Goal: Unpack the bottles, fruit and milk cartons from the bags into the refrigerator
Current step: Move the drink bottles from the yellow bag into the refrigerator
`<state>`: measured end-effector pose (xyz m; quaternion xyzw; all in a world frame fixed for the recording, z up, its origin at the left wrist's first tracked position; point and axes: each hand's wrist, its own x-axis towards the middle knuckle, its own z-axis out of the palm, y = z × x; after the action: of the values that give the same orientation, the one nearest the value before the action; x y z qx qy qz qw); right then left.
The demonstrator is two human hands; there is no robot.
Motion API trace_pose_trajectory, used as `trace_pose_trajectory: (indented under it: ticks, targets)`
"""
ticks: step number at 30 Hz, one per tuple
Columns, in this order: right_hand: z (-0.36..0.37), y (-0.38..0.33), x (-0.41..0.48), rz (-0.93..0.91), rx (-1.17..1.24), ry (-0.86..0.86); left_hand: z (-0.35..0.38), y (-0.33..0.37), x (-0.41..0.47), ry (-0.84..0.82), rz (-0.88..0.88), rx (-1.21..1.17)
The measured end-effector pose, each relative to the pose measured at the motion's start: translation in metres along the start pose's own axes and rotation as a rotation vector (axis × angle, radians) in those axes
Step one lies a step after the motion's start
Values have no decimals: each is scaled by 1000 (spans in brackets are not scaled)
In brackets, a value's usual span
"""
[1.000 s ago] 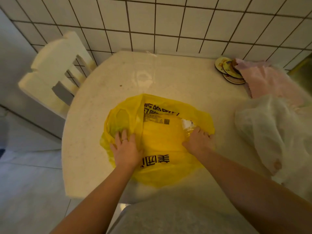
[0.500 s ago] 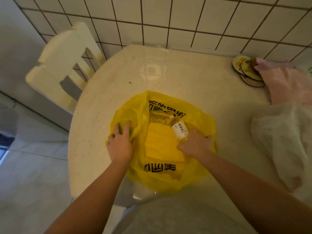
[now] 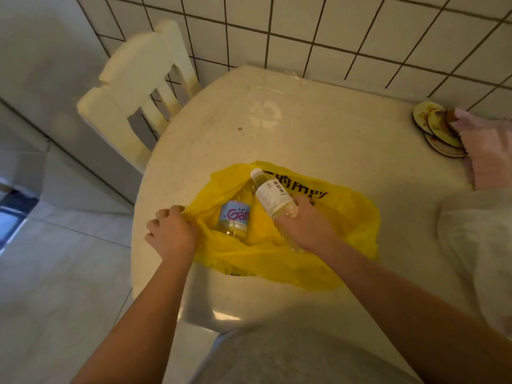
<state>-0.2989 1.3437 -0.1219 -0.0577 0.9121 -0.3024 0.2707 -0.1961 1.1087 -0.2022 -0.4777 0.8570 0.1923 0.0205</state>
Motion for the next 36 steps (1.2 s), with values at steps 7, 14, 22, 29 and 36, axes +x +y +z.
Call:
trace_pose_trajectory:
  ticks: [7, 14, 22, 29, 36]
  targets:
    - [17, 1, 8, 108, 336, -30, -6, 53, -39, -29, 593, -218]
    - [19, 8, 2, 159, 450, -48, 20, 66, -32, -258, 242, 64]
    - [15, 12, -13, 204, 538, -48, 2, 68, -11, -707, -199, -690]
    - [1, 20, -38, 253, 850, -33, -51, 57, -36, -1072, -228, -961]
    - [-6, 36, -90, 94, 1210, -264, -61, 17, -98, -1154, -167, -1132]
